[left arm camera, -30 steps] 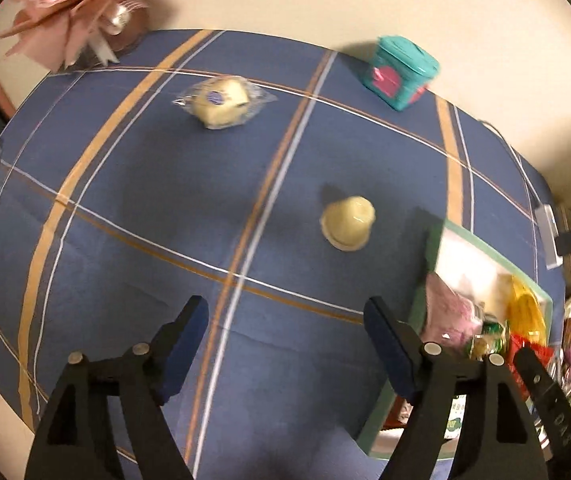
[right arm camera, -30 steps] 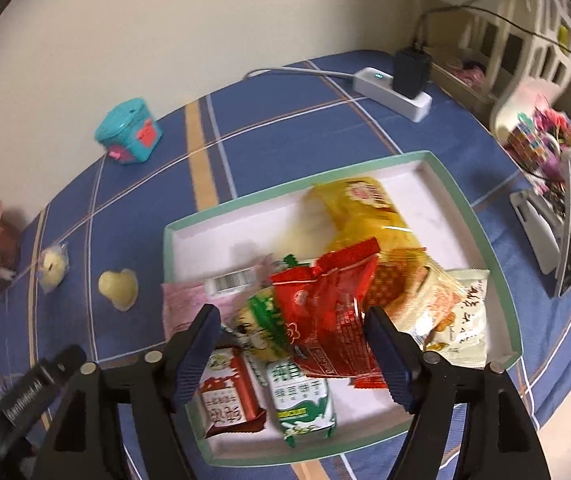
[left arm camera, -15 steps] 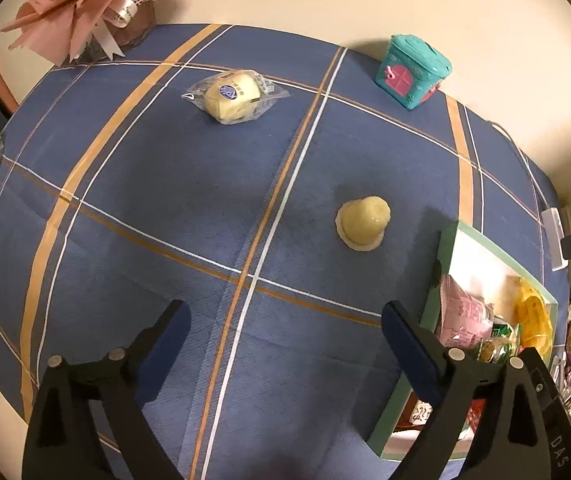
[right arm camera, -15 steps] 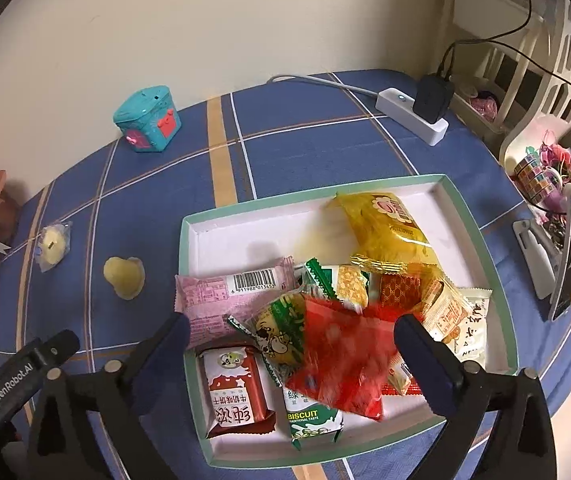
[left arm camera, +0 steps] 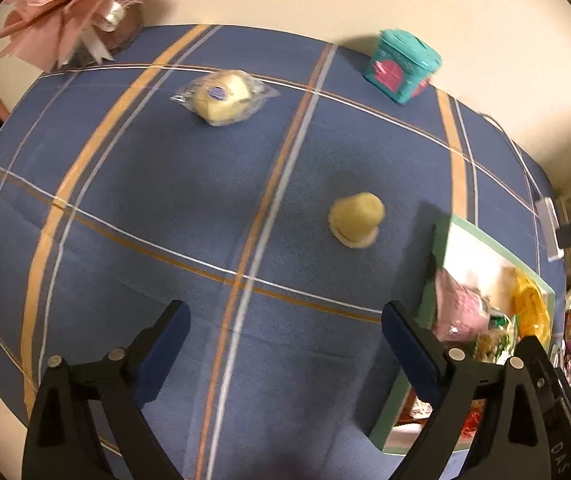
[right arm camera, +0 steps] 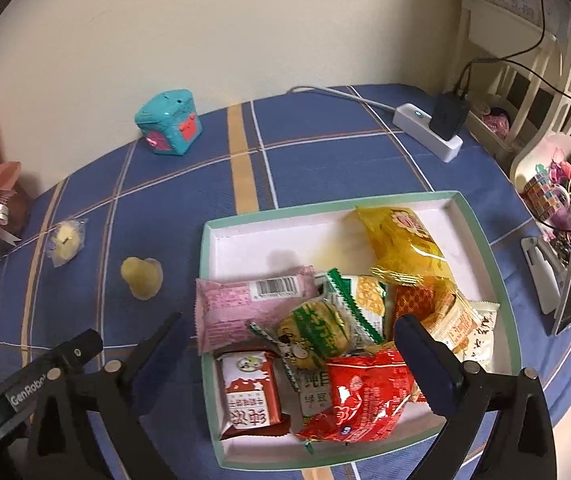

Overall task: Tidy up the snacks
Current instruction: 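Move right tool to pudding cup while left tool approaches wrapped round bun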

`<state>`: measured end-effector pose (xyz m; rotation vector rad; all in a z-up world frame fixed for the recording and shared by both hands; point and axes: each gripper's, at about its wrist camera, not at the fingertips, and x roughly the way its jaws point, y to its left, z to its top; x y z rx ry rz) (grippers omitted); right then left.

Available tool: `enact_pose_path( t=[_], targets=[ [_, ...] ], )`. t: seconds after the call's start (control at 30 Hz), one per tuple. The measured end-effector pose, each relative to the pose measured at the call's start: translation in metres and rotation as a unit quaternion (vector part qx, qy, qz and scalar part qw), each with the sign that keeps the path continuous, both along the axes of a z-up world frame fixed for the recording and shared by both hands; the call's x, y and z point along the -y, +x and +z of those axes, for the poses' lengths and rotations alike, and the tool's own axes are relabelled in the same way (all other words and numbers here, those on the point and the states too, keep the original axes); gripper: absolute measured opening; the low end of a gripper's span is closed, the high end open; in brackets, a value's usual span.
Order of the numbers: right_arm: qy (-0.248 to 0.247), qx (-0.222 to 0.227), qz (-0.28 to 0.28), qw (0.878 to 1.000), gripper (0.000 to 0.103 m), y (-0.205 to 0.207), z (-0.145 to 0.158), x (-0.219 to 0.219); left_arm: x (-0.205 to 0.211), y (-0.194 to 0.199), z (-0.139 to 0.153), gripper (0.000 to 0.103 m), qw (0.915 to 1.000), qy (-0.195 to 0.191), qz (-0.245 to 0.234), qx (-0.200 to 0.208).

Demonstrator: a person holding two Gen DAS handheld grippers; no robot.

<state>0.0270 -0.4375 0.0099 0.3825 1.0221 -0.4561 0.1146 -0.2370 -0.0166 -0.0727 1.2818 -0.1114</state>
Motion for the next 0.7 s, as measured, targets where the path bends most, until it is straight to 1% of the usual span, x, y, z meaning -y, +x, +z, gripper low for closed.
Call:
enact_pose_path(
  t=[0.2,0.4,0.5,0.6,0.7],
  targets=[
    [-0.003,0.010,0.022,1.000,0.103,0.006,0.004,-0.014,-0.034,0.009,0.007,0.096,0.9992,0.010,0.038,0.013],
    [-0.001,0.019,0.042,0.999,0.103,0.013,0.009,-0.033,-0.072,0.018,0.015,0.096,0.9959,0.043,0.073,0.031],
    [0.001,0.020,0.061,0.998,0.103,0.020,0.010,-0.048,-0.090,0.023,0.017,0.096,0.9936,0.054,0.093,0.034],
    [0.007,0.026,0.080,0.996,0.103,0.028,0.009,-0.062,-0.104,0.025,0.017,0.096,0.9920,0.058,0.107,0.034],
    [0.020,0.032,0.099,0.994,0.103,0.037,0.006,-0.076,-0.118,0.028,0.014,0.096,0.9912,0.053,0.118,0.029]
  ],
)
